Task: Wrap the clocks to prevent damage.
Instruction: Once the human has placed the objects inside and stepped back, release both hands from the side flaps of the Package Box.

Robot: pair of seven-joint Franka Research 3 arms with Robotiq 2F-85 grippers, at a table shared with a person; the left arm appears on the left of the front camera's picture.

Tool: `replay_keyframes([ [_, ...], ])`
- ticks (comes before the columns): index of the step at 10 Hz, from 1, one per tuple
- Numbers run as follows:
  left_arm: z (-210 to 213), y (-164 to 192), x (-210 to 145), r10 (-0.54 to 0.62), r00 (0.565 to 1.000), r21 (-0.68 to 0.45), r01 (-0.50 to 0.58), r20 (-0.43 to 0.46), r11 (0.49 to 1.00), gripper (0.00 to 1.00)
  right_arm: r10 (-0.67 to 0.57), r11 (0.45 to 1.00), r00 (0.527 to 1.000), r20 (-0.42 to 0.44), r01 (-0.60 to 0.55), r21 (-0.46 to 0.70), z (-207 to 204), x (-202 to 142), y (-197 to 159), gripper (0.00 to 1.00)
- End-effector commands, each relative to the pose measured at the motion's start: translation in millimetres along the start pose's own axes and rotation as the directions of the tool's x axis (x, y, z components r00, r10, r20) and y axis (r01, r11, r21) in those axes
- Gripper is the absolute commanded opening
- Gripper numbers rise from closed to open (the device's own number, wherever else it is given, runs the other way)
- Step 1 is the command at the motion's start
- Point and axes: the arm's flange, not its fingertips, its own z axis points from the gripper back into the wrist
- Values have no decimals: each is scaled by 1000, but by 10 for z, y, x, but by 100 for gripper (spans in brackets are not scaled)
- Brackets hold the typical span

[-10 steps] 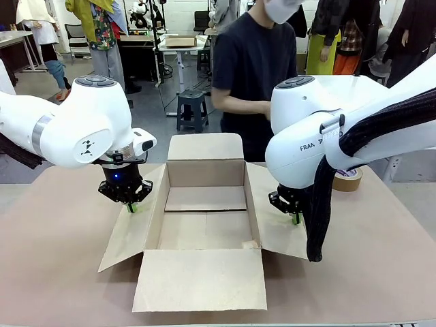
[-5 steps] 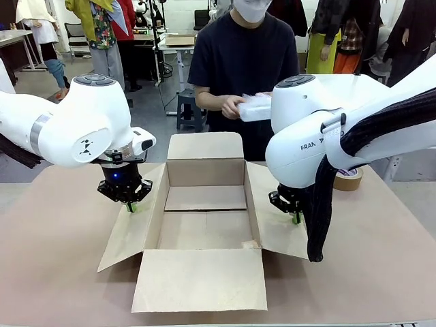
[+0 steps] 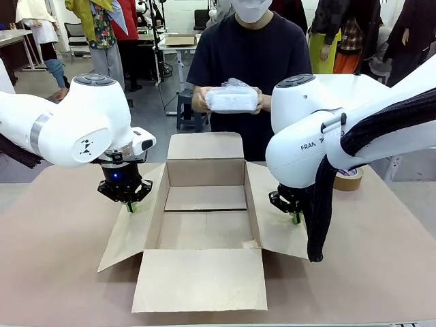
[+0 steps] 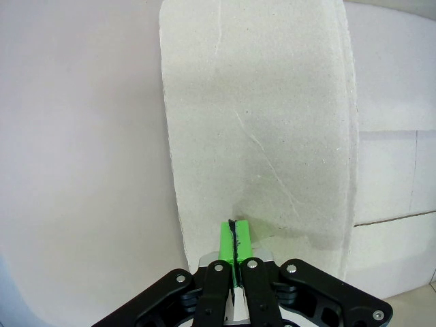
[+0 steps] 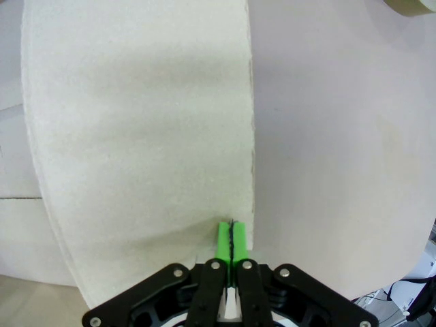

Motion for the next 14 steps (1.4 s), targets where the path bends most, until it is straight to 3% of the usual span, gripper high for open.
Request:
replay_keyframes([
  [1,-8,-20,-18,-6,1000,2,6,-1,1000,1,-2,1000,1000,-1,2,-2,-4,0,-8,1],
  [14,-8,-20,-18,-6,1000,2,6,-1,1000,1,-2,1000,1000,-1,2,-2,-4,0,-8,1],
])
